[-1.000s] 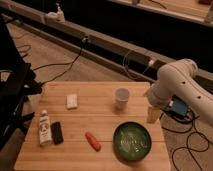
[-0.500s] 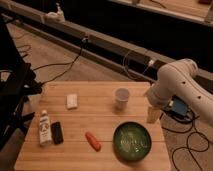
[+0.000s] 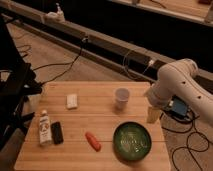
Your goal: Place the pepper on the white sponge
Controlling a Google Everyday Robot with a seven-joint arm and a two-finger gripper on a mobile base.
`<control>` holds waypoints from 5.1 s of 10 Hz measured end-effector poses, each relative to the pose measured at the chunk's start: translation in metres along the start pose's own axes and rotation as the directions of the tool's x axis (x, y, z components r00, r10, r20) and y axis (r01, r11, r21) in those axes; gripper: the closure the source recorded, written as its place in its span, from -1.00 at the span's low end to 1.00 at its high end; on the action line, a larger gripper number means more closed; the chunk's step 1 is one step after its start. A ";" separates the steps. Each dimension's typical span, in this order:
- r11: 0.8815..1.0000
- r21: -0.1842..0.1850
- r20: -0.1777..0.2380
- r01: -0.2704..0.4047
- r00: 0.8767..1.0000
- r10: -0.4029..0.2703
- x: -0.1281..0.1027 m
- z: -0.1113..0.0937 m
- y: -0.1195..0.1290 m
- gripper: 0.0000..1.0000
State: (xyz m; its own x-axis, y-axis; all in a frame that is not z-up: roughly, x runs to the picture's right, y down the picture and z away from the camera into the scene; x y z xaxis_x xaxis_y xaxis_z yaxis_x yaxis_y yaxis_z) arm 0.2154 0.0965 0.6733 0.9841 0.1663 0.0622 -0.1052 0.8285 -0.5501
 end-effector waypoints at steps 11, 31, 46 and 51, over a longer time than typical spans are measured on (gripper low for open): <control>0.999 -0.003 0.093 -0.049 0.994 0.049 -0.053 0.002 -0.017 -0.60; 0.963 -0.268 0.251 0.003 0.966 0.067 -0.225 0.152 0.084 -0.60; 0.914 -0.398 0.242 -0.074 0.953 0.183 -0.242 0.243 0.134 0.38; 0.917 -0.390 0.240 -0.089 0.951 0.194 -0.242 0.242 0.128 1.00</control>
State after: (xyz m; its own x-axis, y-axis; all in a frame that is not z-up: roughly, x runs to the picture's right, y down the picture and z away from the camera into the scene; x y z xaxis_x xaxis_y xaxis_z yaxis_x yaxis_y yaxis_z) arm -0.0707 0.2923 0.7894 0.8813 0.4473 0.1525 -0.1278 0.5364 -0.8343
